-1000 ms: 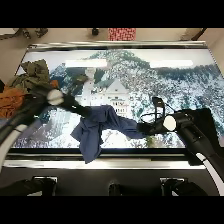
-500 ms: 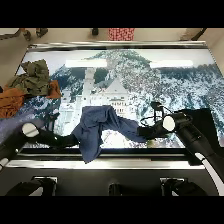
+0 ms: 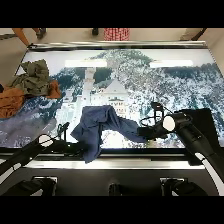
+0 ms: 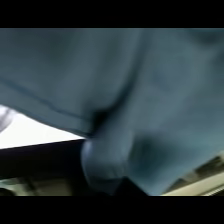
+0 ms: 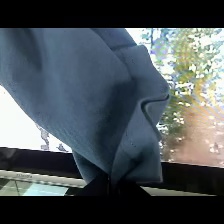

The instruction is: Fold the shirts.

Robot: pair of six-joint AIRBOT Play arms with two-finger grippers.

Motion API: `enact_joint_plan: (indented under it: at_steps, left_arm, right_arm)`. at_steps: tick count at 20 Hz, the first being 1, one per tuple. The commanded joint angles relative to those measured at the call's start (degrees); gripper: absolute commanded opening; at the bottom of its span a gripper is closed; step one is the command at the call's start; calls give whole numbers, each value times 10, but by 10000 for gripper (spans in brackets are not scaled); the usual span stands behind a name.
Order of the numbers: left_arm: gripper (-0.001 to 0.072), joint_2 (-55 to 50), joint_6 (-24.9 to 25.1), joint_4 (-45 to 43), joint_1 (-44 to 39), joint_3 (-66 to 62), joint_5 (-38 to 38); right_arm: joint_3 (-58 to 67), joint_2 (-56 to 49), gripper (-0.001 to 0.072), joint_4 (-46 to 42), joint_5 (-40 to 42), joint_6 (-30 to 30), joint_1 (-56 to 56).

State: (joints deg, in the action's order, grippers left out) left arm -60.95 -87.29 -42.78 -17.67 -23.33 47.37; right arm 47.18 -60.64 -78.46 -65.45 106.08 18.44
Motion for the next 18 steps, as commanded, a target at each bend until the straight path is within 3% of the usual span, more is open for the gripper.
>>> enact_joint_plan:
  at_steps: [1,3,4,9,13,15,18]
  left_arm:
    - [28,12,57,36,-3,-51,-11]
    - [27,68,119,30,9,-141,-9]
    - [27,103,123,10,23,-199,-15]
    - [26,224,27,-113,209,-567,-74]
    - [27,254,-33,-123,357,-723,-54]
    - [28,269,-63,-123,382,-732,-56]
    - [28,275,-66,-117,382,-732,-80]
  right_arm:
    - [16,2,40,-20,0,0,0]
    - [64,20,40,-97,-1,0,0]
    - [101,33,40,-147,-1,2,-1]
    - [397,109,41,-436,23,18,-1]
    - [550,176,41,-467,27,18,-1]
    - [558,208,40,-465,26,18,-1]
    - [558,235,40,-463,-13,20,-1]
